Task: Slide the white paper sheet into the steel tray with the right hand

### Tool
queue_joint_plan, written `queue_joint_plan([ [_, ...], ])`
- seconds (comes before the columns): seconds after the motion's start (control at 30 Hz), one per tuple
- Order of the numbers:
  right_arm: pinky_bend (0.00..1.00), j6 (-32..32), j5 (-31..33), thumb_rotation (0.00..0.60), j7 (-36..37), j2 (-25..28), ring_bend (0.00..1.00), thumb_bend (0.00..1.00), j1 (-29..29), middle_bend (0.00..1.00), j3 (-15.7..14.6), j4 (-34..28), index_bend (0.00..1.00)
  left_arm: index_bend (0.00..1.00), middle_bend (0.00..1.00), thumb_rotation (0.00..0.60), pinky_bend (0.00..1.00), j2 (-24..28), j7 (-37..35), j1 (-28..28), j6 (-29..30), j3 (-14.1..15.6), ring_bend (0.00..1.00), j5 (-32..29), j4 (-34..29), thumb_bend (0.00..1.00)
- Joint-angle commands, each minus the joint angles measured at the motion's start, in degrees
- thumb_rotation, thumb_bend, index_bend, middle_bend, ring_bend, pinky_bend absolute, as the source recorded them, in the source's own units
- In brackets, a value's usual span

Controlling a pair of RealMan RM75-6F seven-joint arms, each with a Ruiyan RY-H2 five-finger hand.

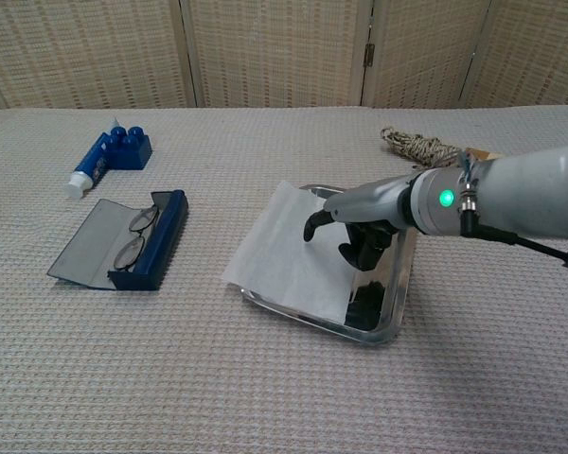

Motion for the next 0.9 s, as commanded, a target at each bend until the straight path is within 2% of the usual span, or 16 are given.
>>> queue_joint_plan([
  [0.03, 1.0, -0.67, -0.9, 0.6, 1.08, -0.96, 1.0, 0.86, -0.12, 1.0, -0.35, 1.4, 0.16, 0.0, 0.0, 0.6, 0.0, -0.04, -0.03, 0.02, 0.03, -0.01, 0.0, -0.01, 0.0, 0.44],
  [0.27, 1.0, -0.74, -0.67, 0.6, 1.51, -0.59, 1.0, 0.86, 0.28, 1.0, -1.73, 1.47, 0.16, 0.0, 0.0, 0.6, 0.0, 0.05, -0.03, 0.03, 0.08, -0.03, 0.0, 0.03, -0.13, 0.44],
  [0.7, 1.0, 1.56, 1.12, 0.6, 0.33, 2.17, 1.0, 0.86, 1.14, 1.0, -4.34, -2.25, 0.17, 0.0, 0.0, 0.6, 0.0, 0.16, 0.37, 0.21, 0.79, 0.28, 0.0, 1.02, -0.7, 0.44],
  [0.9, 1.0, 2.25, 3.37, 0.6, -1.07, 2.44, 1.0, 0.86, 1.93, 1.0, -5.83, -3.2, 0.21, 0.0, 0.0, 0.6, 0.0, 0.27, 0.17, 0.34, 1.13, 0.32, 0.0, 1.33, -0.8, 0.44],
])
